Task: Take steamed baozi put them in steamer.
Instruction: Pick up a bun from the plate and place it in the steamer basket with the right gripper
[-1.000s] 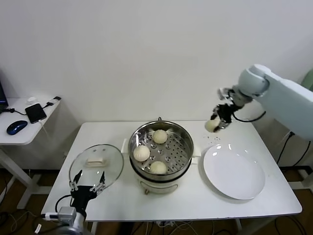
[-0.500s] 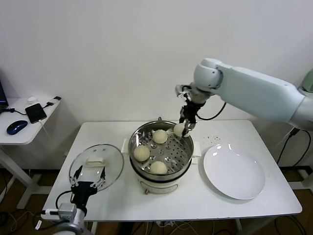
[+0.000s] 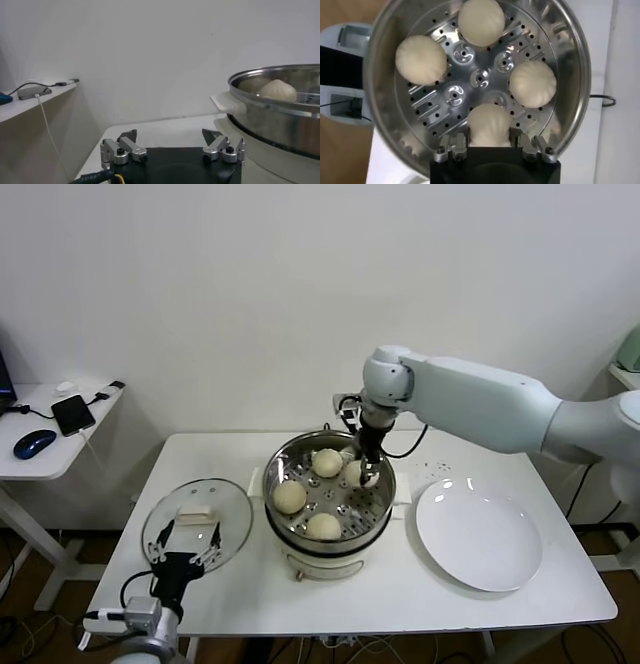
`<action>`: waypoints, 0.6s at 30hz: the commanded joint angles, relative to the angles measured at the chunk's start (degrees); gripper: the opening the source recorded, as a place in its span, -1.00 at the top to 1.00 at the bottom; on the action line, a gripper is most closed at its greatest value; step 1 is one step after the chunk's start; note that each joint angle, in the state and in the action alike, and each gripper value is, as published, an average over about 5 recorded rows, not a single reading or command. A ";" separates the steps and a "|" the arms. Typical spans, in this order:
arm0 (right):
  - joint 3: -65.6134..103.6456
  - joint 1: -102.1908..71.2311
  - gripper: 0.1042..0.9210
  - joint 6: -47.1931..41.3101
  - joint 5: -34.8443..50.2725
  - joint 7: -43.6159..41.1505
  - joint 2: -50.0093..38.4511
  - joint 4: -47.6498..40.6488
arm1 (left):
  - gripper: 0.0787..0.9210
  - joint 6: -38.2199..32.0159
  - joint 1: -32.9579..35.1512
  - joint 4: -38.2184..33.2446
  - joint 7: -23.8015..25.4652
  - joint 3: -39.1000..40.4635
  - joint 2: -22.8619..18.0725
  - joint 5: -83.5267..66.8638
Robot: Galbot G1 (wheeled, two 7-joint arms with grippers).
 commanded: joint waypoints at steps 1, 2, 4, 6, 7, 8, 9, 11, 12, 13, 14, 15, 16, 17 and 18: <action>0.41 -3.94 -0.05 -2.22 -1.46 3.54 1.57 -0.62 | -0.77 -0.02 0.11 -0.07 -0.02 0.04 -0.04 0.00; 0.51 -4.07 -0.05 -2.24 -1.64 3.54 1.54 -0.57 | -0.77 -0.01 0.14 -0.04 -0.02 0.03 -0.05 -0.01; 0.76 -4.29 -0.05 -2.28 -2.10 3.53 1.52 -0.53 | -0.77 0.02 0.18 -0.04 -0.01 0.03 -0.09 -0.03; 0.95 -4.38 -0.06 -2.33 -2.50 3.54 1.45 -0.48 | -0.77 0.04 0.21 -0.08 0.01 0.03 -0.13 -0.04; 1.05 -4.39 -0.07 -2.36 -2.71 3.58 1.34 -0.40 | -0.77 0.04 0.24 -0.13 0.02 0.03 -0.16 -0.04; 1.10 -4.39 -0.09 -2.37 -2.86 3.67 1.21 -0.33 | -0.77 0.04 0.28 -0.19 0.02 0.01 -0.19 -0.04; 1.29 -4.38 -0.12 -2.41 -2.93 3.85 0.95 -0.16 | -0.77 0.03 0.33 -0.26 0.02 -0.02 -0.21 -0.04; 1.99 -4.23 -0.23 -2.50 -2.91 4.03 0.17 0.40 | -0.77 0.01 0.49 -0.42 0.01 -0.11 -0.24 -0.05; 2.52 -4.10 -0.29 -2.58 -2.82 4.06 -0.36 0.79 | -0.77 -0.01 0.57 -0.48 -0.01 -0.16 -0.26 -0.05; 3.11 -3.90 -0.36 -2.65 -2.70 4.02 -1.01 1.25 | -0.77 -0.01 0.63 -0.53 -0.05 -0.20 -0.29 -0.06; 3.69 -3.62 -0.44 -2.66 -2.65 3.82 -1.69 1.72 | -0.77 0.04 0.67 -0.60 -0.08 -0.24 -0.36 -0.13; 4.30 -3.34 -0.50 -2.67 -2.60 3.66 -2.46 2.25 | -0.77 0.21 0.72 -0.73 -0.14 -0.24 -0.47 -0.32; 5.33 -3.06 -0.56 -2.64 -2.57 3.40 -3.42 2.90 | -0.77 0.56 0.79 -0.98 -0.22 -0.20 -0.58 -0.65; 6.67 -2.85 -0.63 -2.57 -2.58 3.04 -4.59 3.71 | -0.77 0.98 0.90 -1.32 -0.30 -0.12 -0.67 -1.09; 8.30 -2.78 -0.68 -2.50 -2.60 2.76 -5.90 4.69 | -0.77 1.46 1.10 -1.73 -0.39 0.01 -0.74 -1.60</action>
